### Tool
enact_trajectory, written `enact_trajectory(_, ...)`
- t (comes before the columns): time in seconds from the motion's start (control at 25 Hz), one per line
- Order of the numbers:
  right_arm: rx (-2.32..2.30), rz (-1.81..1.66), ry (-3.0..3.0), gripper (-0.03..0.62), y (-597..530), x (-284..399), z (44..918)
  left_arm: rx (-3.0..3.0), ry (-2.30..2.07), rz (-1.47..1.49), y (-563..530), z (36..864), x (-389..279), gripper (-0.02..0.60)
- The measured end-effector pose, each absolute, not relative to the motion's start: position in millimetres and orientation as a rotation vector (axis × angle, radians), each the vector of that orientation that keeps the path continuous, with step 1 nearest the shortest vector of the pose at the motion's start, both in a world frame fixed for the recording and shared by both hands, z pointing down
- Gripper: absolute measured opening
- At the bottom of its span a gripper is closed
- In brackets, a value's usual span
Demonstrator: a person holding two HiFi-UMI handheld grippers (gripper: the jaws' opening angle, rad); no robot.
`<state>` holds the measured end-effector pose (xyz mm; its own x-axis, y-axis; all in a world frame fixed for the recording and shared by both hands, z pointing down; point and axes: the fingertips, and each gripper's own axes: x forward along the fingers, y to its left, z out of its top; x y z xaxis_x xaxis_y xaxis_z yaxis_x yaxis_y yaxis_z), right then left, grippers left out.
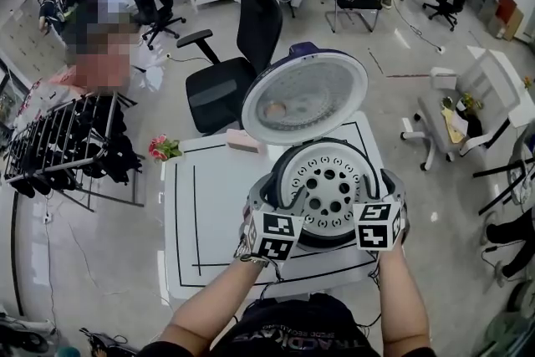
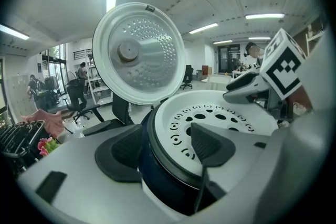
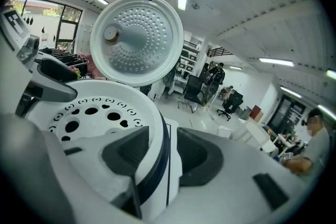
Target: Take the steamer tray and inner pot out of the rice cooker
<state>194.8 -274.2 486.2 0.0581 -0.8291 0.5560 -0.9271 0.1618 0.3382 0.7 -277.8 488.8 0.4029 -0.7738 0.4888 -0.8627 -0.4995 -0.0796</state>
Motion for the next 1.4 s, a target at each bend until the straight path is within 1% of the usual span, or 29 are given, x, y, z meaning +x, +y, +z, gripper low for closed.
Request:
enact_trajectory(0.2,1.706,0.203,-1.814,0.154,-270.7,193.1,482.9,2.474,-1.456,0.699,-278.1,488.0,0.1,0.291)
enact_trajectory(0.4,1.727,0.289,-1.890,0.077,-267.7,188.3,478.2,2.465,-1.468,0.692,-279.4,485.6,-2.2,0.287)
enact_trajectory(0.68,1.794,0.464,-2.007,0.063,-265.2,191.1,474.1,2.467,-1.478,0.685,-279.7,483.5,-4.2,0.279)
enact_trajectory(1.08,1.896,0.457,-2.088,0.058,-260.0,202.2,443.6,2.490,-1.476,0.651,-275.7,469.5,5.2,0.268)
enact_trajectory(1.2,1.929,0.510,-2.102,0.058,-258.6,211.3,441.5,2.507,-1.458,0.634,-273.6,466.2,10.1,0.268)
enact_trajectory(1.4,1.965,0.603,-2.112,0.058,-251.9,219.2,451.0,2.520,-1.429,0.615,-270.0,462.0,17.4,0.237)
